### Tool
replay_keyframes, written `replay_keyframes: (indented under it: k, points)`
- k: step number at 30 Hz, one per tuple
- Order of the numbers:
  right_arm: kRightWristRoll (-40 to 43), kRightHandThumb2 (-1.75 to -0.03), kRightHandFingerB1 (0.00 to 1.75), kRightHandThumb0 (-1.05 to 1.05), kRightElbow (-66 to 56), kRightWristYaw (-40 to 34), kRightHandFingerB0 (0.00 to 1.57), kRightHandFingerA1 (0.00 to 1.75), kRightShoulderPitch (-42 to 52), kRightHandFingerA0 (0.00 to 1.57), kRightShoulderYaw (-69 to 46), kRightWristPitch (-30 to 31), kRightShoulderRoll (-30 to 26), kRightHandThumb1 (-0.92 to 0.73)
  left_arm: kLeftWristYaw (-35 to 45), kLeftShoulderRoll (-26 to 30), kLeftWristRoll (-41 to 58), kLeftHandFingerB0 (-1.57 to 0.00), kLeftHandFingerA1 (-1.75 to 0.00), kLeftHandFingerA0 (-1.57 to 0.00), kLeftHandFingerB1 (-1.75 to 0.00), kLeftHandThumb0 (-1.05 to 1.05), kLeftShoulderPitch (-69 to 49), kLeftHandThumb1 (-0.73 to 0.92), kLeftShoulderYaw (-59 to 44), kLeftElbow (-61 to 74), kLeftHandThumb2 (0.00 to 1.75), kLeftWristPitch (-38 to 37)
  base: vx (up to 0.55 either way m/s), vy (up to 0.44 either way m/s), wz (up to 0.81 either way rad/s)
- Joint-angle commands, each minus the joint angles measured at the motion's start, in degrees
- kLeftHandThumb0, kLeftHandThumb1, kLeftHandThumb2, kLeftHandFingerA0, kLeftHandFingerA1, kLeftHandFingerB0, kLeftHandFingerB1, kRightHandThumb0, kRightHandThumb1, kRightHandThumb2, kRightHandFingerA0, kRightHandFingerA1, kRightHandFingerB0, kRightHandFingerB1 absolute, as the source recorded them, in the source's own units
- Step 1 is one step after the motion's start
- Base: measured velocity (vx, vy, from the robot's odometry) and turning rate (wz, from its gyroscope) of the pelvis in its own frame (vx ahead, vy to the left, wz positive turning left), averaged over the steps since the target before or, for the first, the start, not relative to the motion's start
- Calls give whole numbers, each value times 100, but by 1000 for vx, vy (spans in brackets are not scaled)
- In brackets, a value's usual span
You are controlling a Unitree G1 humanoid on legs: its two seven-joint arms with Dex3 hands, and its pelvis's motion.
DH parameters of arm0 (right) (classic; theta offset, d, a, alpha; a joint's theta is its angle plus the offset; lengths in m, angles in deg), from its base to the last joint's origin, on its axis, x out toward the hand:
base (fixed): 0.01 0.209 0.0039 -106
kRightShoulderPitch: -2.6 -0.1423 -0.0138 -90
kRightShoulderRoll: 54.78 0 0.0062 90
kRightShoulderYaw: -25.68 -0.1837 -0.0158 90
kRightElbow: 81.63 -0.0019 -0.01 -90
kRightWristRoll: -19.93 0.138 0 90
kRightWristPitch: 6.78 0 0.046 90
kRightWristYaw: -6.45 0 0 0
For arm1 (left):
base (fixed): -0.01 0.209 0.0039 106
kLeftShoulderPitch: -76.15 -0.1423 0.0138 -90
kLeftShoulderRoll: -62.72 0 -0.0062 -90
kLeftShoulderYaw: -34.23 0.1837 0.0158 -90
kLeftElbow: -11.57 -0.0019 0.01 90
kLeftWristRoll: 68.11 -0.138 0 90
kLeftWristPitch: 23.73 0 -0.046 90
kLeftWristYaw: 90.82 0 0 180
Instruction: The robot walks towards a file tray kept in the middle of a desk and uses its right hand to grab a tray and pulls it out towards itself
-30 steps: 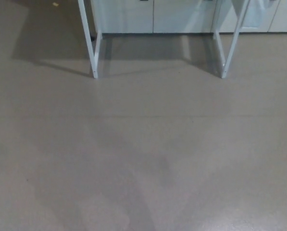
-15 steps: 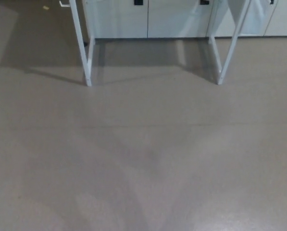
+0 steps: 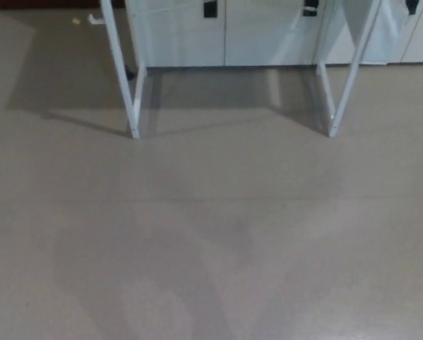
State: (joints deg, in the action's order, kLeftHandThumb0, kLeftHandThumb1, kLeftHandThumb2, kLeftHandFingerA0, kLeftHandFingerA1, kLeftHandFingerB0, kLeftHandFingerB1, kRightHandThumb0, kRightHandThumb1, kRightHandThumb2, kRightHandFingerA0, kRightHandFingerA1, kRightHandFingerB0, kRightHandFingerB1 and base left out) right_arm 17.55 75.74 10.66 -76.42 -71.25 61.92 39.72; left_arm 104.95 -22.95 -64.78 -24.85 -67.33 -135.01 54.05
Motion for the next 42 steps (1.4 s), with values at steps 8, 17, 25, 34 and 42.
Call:
replay_keyframes:
  k: [8, 17, 25, 34, 42]
  points:
    - [-6, -58, 39, -36, 54, -108, 45, 52, -38, 67, 15, -162, -16, -63, -68, 67, -17, -36, -101, -47, -80, -21, 54, 26, -8, -30, 98, -121, 62, -34, -3]
    - [31, -58, 39, -36, 15, -86, 45, 53, -17, 66, 1, -132, 1, -62, -82, 117, -83, -37, -95, -48, -76, -26, -34, 30, 96, 158, 92, -98, 171, 109, 2]
    - [86, -58, 39, -34, 76, 13, 45, 49, -39, 62, -39, -149, 14, -63, -101, 121, -54, -37, -92, -48, -71, -24, -72, 32, 110, 294, 91, -15, 140, -137, 13]
    - [75, -58, 40, -33, 60, -11, 48, 50, -82, 63, -33, -167, 18, -63, -44, 139, -11, -37, -93, -45, -76, -25, 34, 32, 114, 144, 92, -69, 211, -163, 18]
    - [101, -58, 41, -33, 95, 23, 49, 50, -75, 64, -56, -178, 25, -63, -69, 160, -71, -39, -82, -52, -71, -29, 36, 29, 158, 107, 96, -141, 350, 84, -5]
